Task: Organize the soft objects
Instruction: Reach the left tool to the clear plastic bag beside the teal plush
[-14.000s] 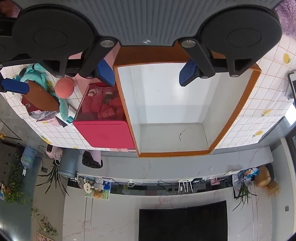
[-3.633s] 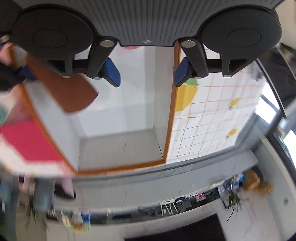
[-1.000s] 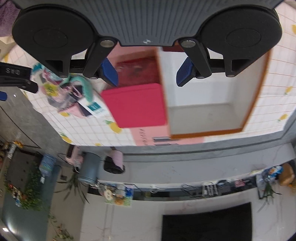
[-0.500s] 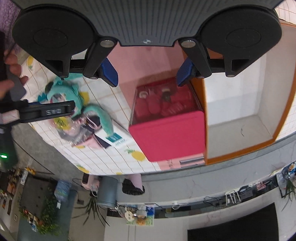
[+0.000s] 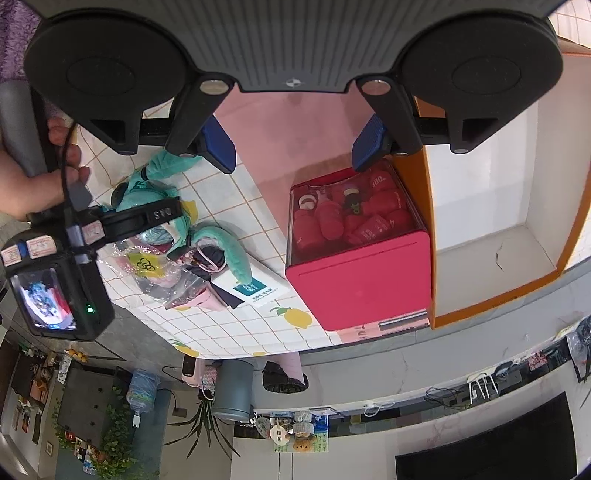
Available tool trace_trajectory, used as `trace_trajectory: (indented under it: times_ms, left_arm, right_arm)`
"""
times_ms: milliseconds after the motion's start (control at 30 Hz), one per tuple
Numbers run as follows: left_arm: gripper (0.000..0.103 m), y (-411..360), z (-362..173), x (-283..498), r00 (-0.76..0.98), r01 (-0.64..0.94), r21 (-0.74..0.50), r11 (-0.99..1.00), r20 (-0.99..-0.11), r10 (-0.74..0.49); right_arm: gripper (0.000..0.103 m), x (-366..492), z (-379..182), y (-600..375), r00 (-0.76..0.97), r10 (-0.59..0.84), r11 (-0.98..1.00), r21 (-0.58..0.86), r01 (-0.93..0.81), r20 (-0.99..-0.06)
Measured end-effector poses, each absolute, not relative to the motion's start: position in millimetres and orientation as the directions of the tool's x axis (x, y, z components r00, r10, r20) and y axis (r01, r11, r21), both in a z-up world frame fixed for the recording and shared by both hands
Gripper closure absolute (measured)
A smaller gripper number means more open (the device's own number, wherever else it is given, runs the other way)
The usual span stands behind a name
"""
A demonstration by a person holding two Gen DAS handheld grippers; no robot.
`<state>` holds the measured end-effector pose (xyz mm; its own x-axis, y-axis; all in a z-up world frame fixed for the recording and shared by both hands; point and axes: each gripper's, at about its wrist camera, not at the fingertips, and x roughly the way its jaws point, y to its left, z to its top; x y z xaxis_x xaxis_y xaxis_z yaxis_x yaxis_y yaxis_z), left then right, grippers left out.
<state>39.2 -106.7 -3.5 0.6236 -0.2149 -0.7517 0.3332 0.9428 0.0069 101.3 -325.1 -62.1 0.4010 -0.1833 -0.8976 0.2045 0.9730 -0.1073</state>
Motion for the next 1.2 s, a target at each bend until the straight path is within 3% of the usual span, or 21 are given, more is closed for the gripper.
trace_trajectory:
  times_ms: [100,200,333,433,567,867,1200]
  left_arm:
    - [0.019,-109,1,39,0.640,0.336,0.013,0.942,-0.736,-0.219]
    - [0.019,-115,5,42,0.652,0.334,0.009,0.943,-0.724,-0.224]
    - [0.019,-131,5,52,0.650,0.325,-0.024,0.946,-0.721,-0.241]
    - [0.019,-150,-2,60,0.639,0.339,-0.027,0.940,-0.727,-0.252]
    - [0.019,-181,-15,73,0.617,0.386,-0.052,0.921,-0.728,-0.300]
    - [0.018,-243,-46,110,0.595,0.500,-0.096,0.861,-0.685,-0.421]
    - [0.018,-275,-77,165,0.501,0.482,-0.235,0.844,-0.716,-0.485]
  right_arm:
    - [0.037,91,-54,-326,0.402,-0.175,0.974,-0.099,0.202,-0.899]
    - [0.020,85,-49,-336,0.423,-0.149,0.966,-0.041,0.255,-0.894]
    - [0.017,72,-31,-345,0.476,-0.242,0.939,-0.081,0.334,-0.846]
    - [0.005,57,-9,-350,0.532,-0.280,0.930,-0.089,0.357,-0.799]
    - [0.005,39,16,-383,0.583,-0.309,0.877,0.011,0.480,-0.751]
    - [0.005,21,26,-413,0.536,-0.500,0.793,-0.111,0.599,-0.680]
    - [0.005,32,8,-425,0.535,-0.416,0.826,-0.059,0.561,-0.735]
